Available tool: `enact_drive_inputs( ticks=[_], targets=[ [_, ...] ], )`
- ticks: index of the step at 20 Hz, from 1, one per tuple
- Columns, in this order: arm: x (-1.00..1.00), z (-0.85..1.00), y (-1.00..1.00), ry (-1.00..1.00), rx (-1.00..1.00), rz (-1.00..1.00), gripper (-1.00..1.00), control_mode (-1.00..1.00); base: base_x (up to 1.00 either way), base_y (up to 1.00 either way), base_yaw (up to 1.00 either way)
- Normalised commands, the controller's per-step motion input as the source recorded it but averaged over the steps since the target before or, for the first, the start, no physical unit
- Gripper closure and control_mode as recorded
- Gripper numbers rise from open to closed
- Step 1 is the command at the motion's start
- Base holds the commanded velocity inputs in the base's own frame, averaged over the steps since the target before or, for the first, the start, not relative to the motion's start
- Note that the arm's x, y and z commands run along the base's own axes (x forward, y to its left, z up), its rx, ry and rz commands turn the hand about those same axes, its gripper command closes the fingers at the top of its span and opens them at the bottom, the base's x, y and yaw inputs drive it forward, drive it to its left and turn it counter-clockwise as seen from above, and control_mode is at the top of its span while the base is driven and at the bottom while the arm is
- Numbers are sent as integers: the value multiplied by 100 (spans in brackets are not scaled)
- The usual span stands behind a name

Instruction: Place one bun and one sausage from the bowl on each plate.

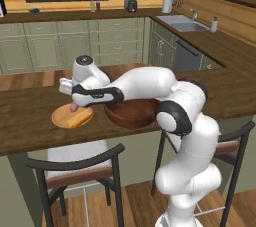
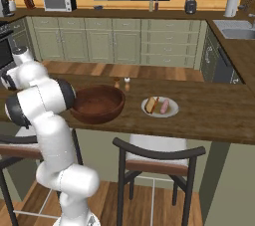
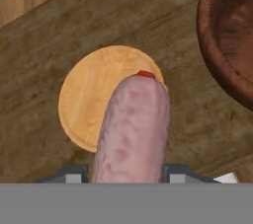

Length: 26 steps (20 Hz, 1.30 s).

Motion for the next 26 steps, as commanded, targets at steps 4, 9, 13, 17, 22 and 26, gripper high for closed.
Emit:
enact_drive_inputs(
  ticks=[4,9,13,17,22,26],
  targets=[
    [41,-44,32,7,-1,-3,100,-100,0,0,0],
    [53,-1,47,8,-2,-9,100,-100,0,0,0],
    [39,-12,37,7,-1,-9,100,-100,0,0,0],
    [27,-37,13,8,0,-7,100,-100,0,0,0],
    [22,-34,-1,8,0,-3,100,-100,0,0,0],
    [34,-17,-6,7,0,-6,100,-100,0,0,0]
  ],
)
